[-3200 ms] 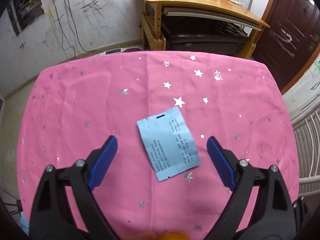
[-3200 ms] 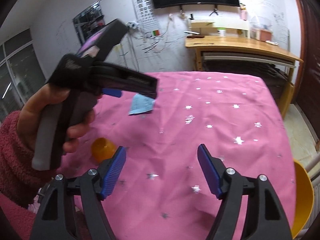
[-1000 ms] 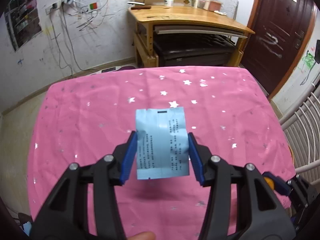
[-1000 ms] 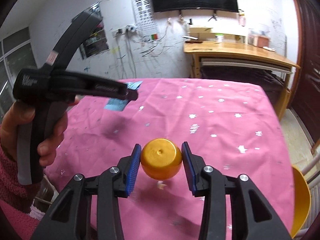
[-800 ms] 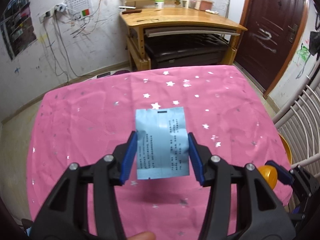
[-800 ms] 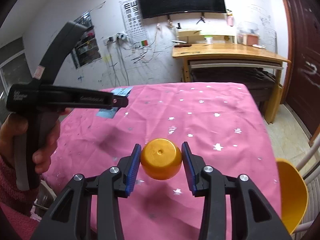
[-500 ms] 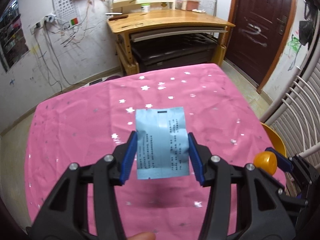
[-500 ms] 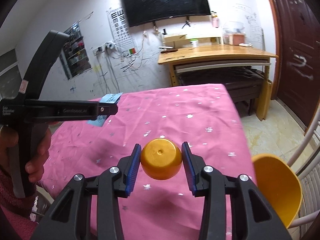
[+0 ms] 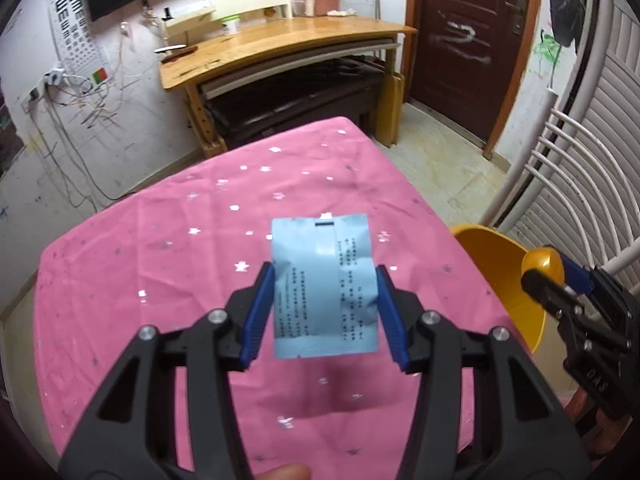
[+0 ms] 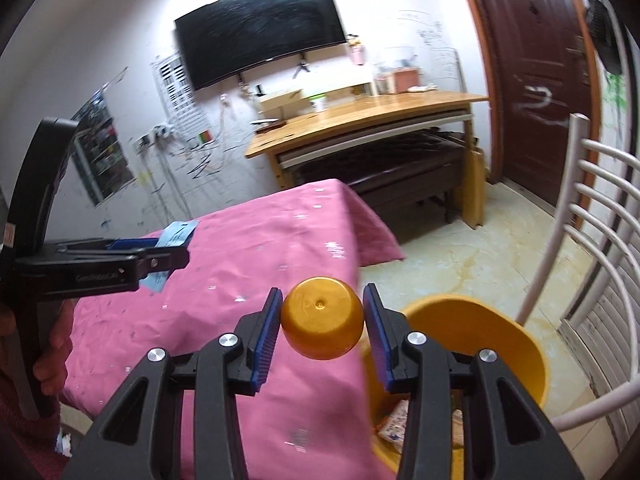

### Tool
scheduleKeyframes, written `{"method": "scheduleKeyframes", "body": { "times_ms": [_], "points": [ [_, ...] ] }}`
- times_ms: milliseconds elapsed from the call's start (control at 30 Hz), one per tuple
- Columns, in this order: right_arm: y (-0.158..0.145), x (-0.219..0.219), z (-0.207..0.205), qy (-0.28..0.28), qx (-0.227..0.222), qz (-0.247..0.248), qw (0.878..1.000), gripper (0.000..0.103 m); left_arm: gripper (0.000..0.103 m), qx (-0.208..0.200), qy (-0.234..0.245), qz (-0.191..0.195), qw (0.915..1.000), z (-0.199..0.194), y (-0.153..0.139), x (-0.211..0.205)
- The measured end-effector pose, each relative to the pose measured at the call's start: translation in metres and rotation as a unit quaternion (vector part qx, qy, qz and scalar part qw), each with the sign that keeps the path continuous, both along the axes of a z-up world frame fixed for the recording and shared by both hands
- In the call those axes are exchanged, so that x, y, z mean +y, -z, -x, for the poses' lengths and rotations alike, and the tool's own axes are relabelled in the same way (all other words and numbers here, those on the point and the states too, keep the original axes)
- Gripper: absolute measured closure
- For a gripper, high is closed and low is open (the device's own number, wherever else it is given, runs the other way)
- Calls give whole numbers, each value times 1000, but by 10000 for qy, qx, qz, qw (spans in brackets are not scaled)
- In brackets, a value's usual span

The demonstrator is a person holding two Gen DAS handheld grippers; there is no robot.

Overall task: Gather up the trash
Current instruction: 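Carry paper slip and yellow lid over the yellow bin and open both tools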

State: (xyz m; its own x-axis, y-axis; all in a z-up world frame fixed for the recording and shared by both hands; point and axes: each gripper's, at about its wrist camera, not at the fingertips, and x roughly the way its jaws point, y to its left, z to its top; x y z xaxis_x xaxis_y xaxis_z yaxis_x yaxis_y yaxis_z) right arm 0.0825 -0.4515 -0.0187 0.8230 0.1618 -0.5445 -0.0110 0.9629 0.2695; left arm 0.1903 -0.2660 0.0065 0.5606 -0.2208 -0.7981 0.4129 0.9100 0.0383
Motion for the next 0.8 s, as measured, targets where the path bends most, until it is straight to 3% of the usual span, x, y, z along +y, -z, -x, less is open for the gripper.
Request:
{"method": "scheduleKeyframes", "body": {
  "times_ms": [367,800],
  "points": [
    [27,-49,9,627,231,-128,9977,67,55,101,521,-53,9986,11,13,-50],
    [60,-77,5,792,634,-338,9943,65,55,208,948,-309,9948,21,30,-100]
  ]
}}
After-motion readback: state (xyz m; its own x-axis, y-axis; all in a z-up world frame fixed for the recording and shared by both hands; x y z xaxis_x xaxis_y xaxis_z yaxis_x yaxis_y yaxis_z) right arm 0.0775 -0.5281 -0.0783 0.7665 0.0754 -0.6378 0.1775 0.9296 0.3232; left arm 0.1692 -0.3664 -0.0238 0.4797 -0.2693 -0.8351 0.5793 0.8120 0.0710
